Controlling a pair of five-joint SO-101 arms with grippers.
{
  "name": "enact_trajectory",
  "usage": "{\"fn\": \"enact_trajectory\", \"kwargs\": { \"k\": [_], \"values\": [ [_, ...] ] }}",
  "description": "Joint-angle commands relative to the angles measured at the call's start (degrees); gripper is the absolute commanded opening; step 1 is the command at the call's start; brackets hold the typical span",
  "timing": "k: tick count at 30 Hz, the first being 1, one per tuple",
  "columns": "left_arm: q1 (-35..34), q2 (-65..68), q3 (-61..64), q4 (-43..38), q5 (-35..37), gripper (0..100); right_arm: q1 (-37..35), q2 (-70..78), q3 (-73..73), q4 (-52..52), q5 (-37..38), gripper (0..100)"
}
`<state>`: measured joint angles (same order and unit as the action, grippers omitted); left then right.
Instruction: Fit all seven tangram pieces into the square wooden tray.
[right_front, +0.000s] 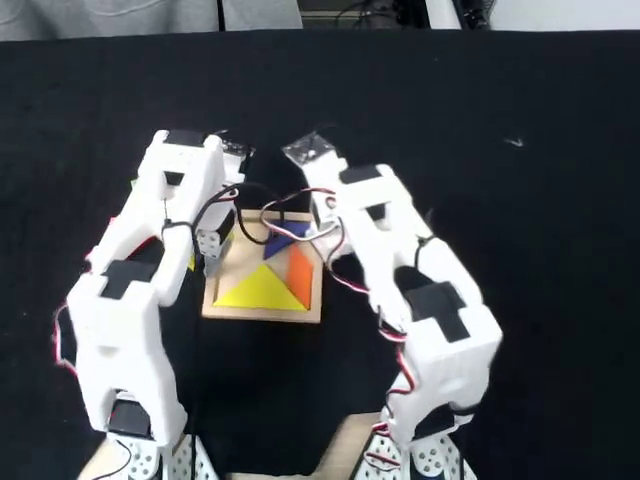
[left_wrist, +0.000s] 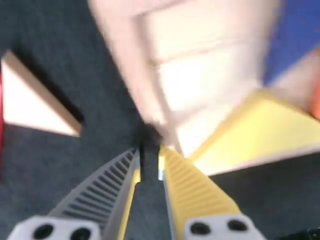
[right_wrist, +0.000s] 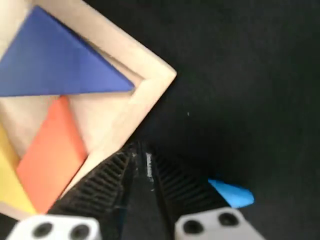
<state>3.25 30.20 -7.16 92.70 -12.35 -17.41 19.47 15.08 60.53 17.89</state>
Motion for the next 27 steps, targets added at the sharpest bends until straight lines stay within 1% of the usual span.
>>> {"fn": "enact_trajectory", "kwargs": {
  "k": [1, 4, 7, 11, 14, 16, 19, 23, 25, 27],
  "values": [
    [0.3, -14.4, 8.6, -3.5, -0.1, 7, -4.0, 2.9, -7.9, 3.7, 0.1, 1.0],
    [-1.7, -22.3, 15.7, -7.3, -0.1, 7, -4.1, 2.2, -10.0, 6.2, -1.2, 1.0],
    [-5.1, -29.8, 20.8, -8.3, 0.1, 7, -3.4, -2.1, -10.2, 7.7, -1.8, 1.0],
    [-13.1, -42.0, 24.7, -8.6, 2.8, 7, -3.5, -9.5, -9.1, 7.6, -1.4, 1.1],
    [-19.9, -52.5, 29.4, -10.9, 3.4, 7, -5.3, -11.6, -8.8, 7.7, 3.7, 1.1],
    [-23.3, -59.1, 36.4, -15.2, 4.0, 7, -7.5, -10.9, -9.0, 7.3, 5.6, 1.1],
    [-26.1, -67.2, 51.1, -25.7, 6.5, 7, -9.8, -7.4, -11.2, 4.9, 5.0, 1.1],
    [-26.9, -74.6, 68.7, -40.2, 12.9, 7, -10.4, -0.4, -17.2, 4.1, 2.9, 1.1],
    [-26.9, -77.1, 72.7, -44.4, 14.7, 7, -9.7, 2.5, -20.1, 4.1, 2.5, 1.1],
    [-26.9, -78.6, 73.2, -45.1, 15.1, 7, -9.0, 4.8, -22.3, 4.1, 2.5, 1.1]
  ]
}}
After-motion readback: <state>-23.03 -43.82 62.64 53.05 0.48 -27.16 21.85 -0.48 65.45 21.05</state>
